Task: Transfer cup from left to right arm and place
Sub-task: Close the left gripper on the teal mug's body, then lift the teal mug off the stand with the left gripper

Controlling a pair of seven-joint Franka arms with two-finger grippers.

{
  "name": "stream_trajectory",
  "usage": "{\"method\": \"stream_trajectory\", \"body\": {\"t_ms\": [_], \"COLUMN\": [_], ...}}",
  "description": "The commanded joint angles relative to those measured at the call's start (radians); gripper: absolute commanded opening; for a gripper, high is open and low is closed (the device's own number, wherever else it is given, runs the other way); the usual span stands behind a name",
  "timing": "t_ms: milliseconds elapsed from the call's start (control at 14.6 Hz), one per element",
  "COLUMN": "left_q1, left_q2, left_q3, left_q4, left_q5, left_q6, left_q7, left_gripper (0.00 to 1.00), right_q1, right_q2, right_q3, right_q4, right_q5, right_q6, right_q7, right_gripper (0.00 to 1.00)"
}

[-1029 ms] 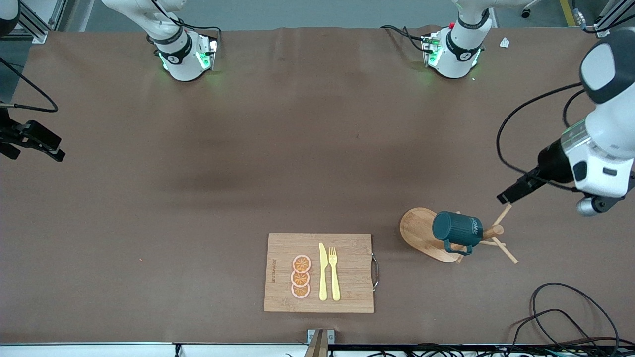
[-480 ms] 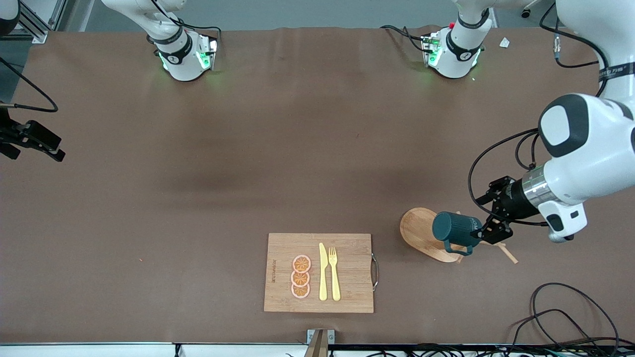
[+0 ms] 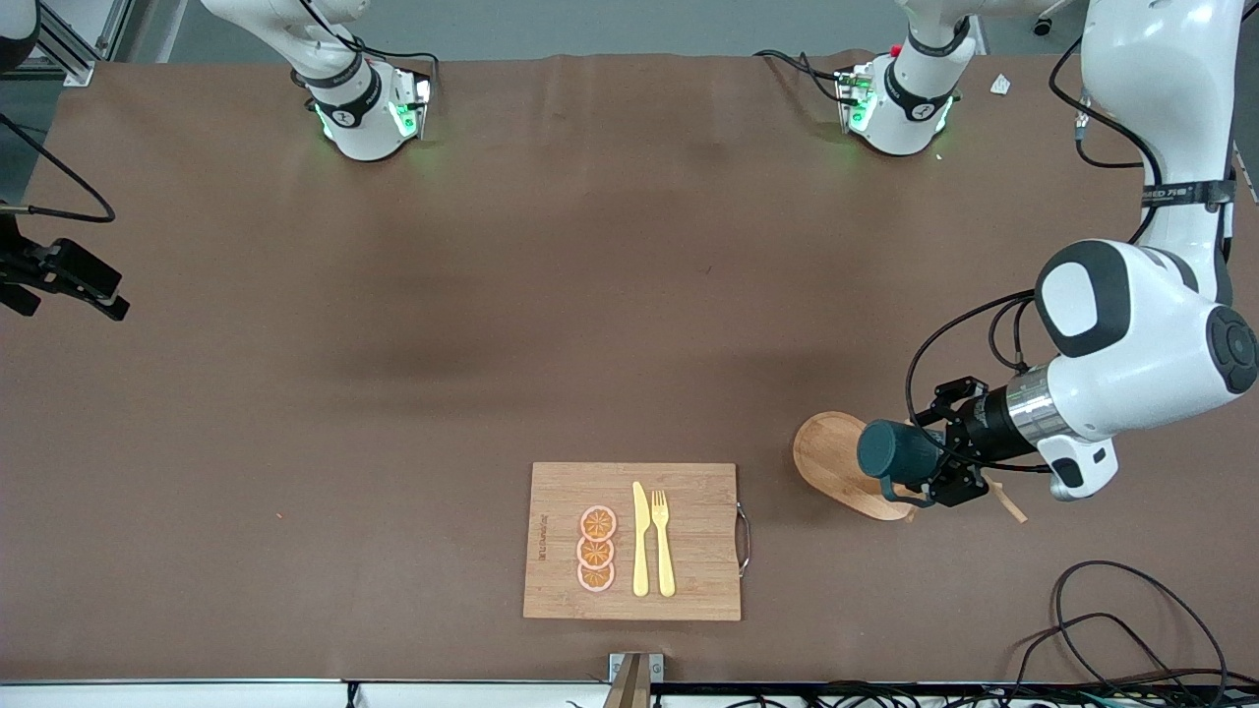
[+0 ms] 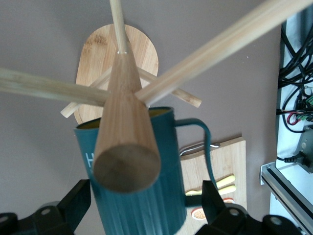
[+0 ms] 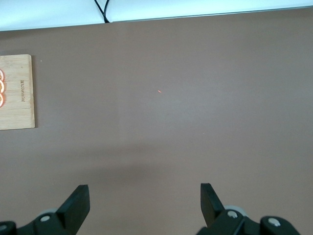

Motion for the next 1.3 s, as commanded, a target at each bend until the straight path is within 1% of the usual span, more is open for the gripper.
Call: {"method": "stream_trajectory", "body": {"t_ms": [0, 206, 275, 343, 480, 549, 618, 755, 961, 1098, 1235], "left_q1": [-0.002, -0.002, -0.002, -0.002, -0.005, -0.005, -0.007, -0.018, -0.030, -0.079, -0.152], "left_q2": [0.025, 0.032, 0.034, 0.034, 0.032, 0.029, 0.023, 0.017, 0.002, -0.023, -0.026], "left_q3": [-0.001, -0.001, -0.001, -0.001, -0.001, -0.001, -0.002, -0.025, -0.094, -0.105, -0.107], "left_q4": [0.025, 0.025, 0.025, 0.025, 0.025, 0.027, 0.027, 0.030, 0.048, 0.048, 0.051], "left_q5": [-0.016, -0.016, -0.016, -0.017, -0.025, -0.034, -0.037, -0.031, -0.019, -0.004, 0.045], "left_q6": [0.005, 0.007, 0.007, 0.007, 0.007, 0.007, 0.005, 0.005, 0.004, 0.001, -0.001], "left_q7": [-0.013, -0.013, -0.013, -0.013, -0.013, -0.013, -0.016, -0.069, -0.175, -0.226, -0.283], "left_gripper": [1.00, 0.99, 0.96, 0.90, 0.68, 0.61, 0.59, 0.59, 0.59, 0.59, 0.59], "right_q1": [-0.017, -0.017, -0.017, -0.017, -0.017, -0.017, -0.017, -0.017, -0.016, -0.017, -0.016], "right_q2": [-0.001, -0.001, -0.001, -0.001, -0.001, -0.001, -0.001, -0.001, -0.001, -0.001, -0.001], "right_q3": [0.010, 0.010, 0.008, 0.010, 0.008, 0.010, 0.010, 0.010, 0.008, 0.008, 0.010], "right_q4": [0.004, 0.004, 0.004, 0.004, 0.004, 0.004, 0.004, 0.004, 0.004, 0.004, 0.004], "right_q5": [0.012, 0.012, 0.012, 0.012, 0.012, 0.012, 0.012, 0.012, 0.012, 0.012, 0.012], "right_q6": [-0.009, -0.009, -0.009, -0.009, -0.009, -0.009, -0.009, -0.009, -0.007, -0.007, -0.007], "right_q7": [-0.015, -0.015, -0.015, -0.015, -0.015, -0.015, -0.016, -0.016, -0.016, -0.015, -0.015], "right_gripper": [1.00, 1.00, 1.00, 1.00, 1.00, 1.00, 1.00, 1.00, 1.00, 1.00, 1.00]}}
